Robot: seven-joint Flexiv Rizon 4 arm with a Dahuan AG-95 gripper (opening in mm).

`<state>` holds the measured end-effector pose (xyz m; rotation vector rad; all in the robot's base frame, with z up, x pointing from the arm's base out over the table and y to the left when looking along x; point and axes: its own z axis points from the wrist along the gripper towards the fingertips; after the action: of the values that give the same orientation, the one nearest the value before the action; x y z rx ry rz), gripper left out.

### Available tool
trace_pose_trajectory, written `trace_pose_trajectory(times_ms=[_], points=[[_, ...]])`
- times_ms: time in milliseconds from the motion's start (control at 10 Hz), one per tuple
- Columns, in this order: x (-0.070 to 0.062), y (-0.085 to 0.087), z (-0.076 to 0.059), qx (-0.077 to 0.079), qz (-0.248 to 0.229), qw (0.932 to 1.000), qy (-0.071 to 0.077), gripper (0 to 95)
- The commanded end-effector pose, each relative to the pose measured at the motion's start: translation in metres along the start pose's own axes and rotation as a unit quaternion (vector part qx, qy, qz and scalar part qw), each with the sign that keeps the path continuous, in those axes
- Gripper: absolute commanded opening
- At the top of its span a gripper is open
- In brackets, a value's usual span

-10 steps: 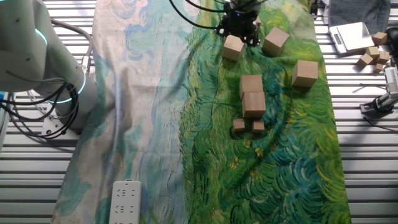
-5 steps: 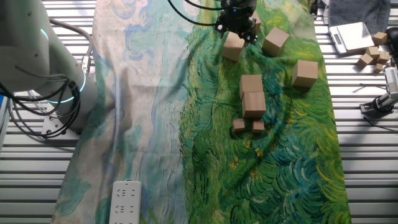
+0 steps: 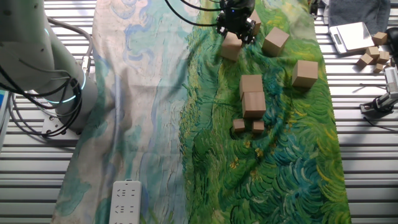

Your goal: Stack the blocks into a pyramid shape

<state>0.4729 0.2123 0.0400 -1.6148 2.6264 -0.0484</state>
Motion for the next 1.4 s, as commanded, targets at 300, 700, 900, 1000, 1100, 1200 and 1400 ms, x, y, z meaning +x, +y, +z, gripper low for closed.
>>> trace_pose_trajectory(times_ms=[300, 700, 900, 1000, 1100, 1200, 1400], points=[[0.008, -0.007, -0.006, -0.004, -0.008, 1.0, -0.001, 0.0], [0.021, -0.022, -0.017, -0.009, -0.031, 0.9995, 0.0, 0.0], [0.025, -0.032, -0.021, -0.007, -0.048, 0.9988, 0.001, 0.0], [0.026, -0.04, -0.021, -0.007, -0.058, 0.9983, 0.001, 0.0], [0.028, -0.049, -0.018, -0.007, -0.069, 0.9976, -0.001, 0.0], [0.03, -0.056, -0.015, -0.008, -0.076, 0.9971, -0.003, 0.0], [0.035, -0.07, -0.012, -0.008, -0.092, 0.9957, -0.004, 0.0]])
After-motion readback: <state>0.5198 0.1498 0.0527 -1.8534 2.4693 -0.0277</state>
